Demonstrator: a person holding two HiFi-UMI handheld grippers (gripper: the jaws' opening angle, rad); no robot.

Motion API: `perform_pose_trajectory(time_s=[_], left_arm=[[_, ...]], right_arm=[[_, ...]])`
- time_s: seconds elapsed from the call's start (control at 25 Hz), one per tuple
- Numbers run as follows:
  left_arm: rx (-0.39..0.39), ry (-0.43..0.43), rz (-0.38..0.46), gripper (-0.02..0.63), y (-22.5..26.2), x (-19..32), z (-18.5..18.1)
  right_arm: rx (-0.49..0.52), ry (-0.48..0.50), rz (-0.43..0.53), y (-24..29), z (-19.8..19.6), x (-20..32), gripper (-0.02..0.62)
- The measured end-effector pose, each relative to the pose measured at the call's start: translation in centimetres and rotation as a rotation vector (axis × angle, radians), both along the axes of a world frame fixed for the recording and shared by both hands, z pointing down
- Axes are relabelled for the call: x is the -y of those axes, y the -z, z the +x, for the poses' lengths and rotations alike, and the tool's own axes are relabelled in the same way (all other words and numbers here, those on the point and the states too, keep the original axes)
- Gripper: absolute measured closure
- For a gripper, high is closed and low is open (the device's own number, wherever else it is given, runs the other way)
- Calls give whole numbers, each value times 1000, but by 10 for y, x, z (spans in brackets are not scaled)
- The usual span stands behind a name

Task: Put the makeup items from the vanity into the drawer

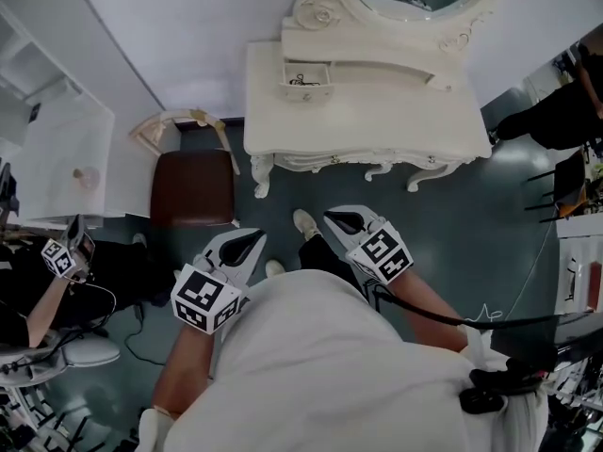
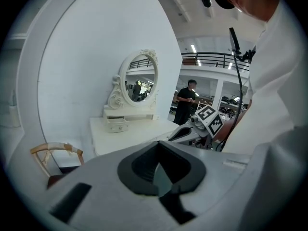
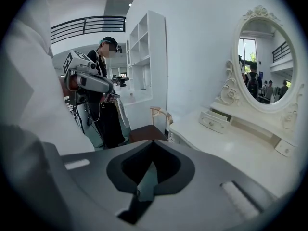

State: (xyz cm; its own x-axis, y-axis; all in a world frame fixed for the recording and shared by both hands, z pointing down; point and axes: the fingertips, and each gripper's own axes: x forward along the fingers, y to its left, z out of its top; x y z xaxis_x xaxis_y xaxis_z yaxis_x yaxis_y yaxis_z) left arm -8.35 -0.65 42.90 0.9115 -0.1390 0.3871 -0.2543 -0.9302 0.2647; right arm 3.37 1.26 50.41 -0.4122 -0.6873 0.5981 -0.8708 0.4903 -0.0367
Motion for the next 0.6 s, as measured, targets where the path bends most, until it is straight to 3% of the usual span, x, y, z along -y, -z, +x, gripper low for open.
perform_pose_trajectory(time_s=[0.6], left_arm=[[-9, 29, 5, 604, 5, -8, -21]], right_arm=[[-11, 61, 35, 12, -32, 1, 595]])
